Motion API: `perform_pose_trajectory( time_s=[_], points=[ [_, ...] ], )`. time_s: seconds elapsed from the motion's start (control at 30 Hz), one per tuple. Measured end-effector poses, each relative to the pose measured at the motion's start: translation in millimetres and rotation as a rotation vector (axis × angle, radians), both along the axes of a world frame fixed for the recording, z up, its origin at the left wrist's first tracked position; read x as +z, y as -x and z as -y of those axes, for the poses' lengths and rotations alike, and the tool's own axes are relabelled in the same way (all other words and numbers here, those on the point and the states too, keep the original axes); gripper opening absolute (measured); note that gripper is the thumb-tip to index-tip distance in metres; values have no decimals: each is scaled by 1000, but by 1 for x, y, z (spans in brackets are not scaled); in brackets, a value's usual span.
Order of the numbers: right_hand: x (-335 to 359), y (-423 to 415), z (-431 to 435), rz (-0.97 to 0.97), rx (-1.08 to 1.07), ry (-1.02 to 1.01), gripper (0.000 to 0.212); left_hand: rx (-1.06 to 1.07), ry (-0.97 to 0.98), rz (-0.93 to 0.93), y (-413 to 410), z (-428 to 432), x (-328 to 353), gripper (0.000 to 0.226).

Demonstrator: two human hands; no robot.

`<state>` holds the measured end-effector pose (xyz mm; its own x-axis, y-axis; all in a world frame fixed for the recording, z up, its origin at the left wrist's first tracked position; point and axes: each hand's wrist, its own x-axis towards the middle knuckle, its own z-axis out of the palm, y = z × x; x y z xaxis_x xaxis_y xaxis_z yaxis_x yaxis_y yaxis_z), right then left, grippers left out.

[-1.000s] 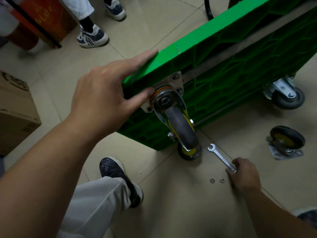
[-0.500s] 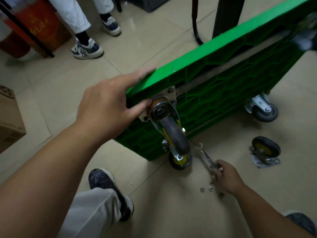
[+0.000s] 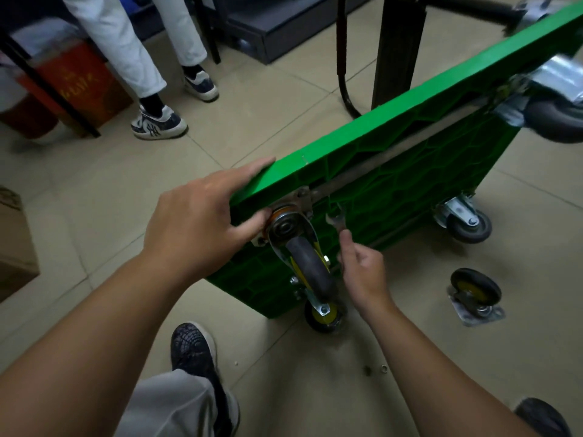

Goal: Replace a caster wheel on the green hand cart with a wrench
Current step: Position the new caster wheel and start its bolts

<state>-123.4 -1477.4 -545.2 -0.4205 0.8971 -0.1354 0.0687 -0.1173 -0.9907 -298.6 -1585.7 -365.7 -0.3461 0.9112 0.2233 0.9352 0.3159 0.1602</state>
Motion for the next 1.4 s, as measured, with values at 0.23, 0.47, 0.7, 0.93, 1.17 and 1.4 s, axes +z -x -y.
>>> perform_pose_trajectory(
  time_s=[0.23,0.47,0.7,0.93,1.17,1.4],
  points=[
    [-20,23,-5,79,36,-128,65,1,24,15,4,0,-2,64],
    [-34,33,-5,186,85,-188,66,-4,15,52,7,-1,-4,68],
    [-35,41,-17,170,222,-227,62,-21,1,122,12,-2,-4,68],
    [-28,30,-14,372,221,-326,72,-44,-30,94,15,-1,-6,67],
    [-26,29,-21,530,192,-572,76,-91,-73,91,20,1,-9,66],
    [9,11,-58,815,369,-846,93,-93,-99,91,23,1,-11,64]
  ],
)
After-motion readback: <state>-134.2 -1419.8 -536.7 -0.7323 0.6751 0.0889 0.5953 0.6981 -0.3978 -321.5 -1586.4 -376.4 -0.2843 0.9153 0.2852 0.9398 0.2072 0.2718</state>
